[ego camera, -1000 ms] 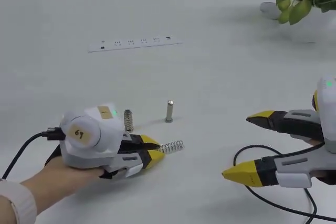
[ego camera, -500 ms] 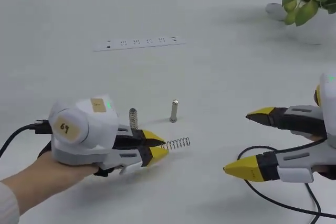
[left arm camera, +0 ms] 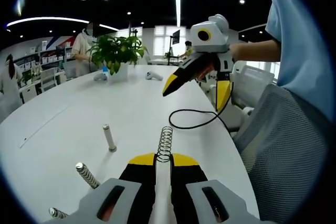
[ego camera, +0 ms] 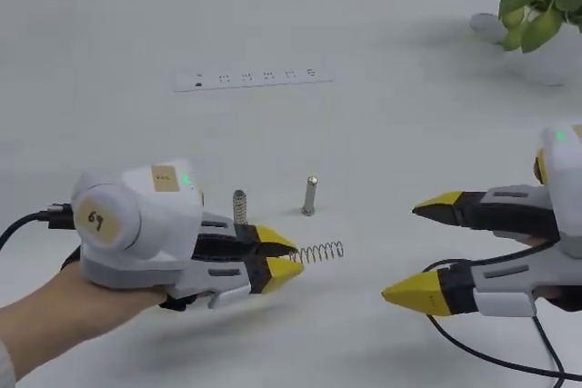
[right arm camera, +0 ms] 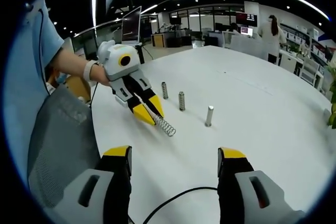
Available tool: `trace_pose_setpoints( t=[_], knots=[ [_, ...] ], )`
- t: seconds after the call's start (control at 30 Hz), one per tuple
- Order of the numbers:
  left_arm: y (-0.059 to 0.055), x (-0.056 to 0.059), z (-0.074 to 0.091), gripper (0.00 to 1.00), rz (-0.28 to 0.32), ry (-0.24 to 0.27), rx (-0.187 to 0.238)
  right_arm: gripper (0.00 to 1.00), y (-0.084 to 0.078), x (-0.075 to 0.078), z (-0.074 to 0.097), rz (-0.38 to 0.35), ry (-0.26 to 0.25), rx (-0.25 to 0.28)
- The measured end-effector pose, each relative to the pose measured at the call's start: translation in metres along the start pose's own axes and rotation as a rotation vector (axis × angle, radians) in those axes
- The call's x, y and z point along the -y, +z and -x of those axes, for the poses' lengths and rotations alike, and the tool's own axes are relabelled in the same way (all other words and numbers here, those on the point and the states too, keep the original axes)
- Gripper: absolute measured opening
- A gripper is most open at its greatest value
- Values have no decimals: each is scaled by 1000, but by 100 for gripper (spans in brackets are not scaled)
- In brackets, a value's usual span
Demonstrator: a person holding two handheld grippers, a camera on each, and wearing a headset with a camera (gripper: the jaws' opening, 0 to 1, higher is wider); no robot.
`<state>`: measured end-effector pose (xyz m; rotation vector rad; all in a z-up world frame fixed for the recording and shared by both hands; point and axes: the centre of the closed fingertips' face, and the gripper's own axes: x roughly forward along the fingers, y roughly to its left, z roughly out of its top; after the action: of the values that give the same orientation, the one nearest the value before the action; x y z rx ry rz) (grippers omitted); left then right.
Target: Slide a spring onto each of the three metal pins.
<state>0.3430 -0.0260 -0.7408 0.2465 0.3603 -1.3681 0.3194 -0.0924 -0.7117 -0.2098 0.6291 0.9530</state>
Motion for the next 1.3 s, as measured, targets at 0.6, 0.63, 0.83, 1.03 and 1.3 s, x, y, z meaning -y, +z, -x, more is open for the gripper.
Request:
trace_pose_setpoints(
  t=[0.6, 0.63, 0.83, 1.03, 1.3],
  knots=[
    [15, 15, 10, 2, -19, -42, 30, 43, 7, -13, -14, 73, 76, -41],
    [15, 16, 10, 2, -19, -45, 29, 41, 7, -14, -15, 76, 79, -43],
    [15, 18, 7, 2, -20, -56, 30, 35, 8, -16, -18, 97, 100, -54],
    [16, 22, 5, 2, -23, -69, 33, 27, 8, -16, -20, 113, 109, -66],
    [20, 23, 6, 2, -23, -73, 39, 19, 7, -21, -22, 134, 142, -83]
  ],
)
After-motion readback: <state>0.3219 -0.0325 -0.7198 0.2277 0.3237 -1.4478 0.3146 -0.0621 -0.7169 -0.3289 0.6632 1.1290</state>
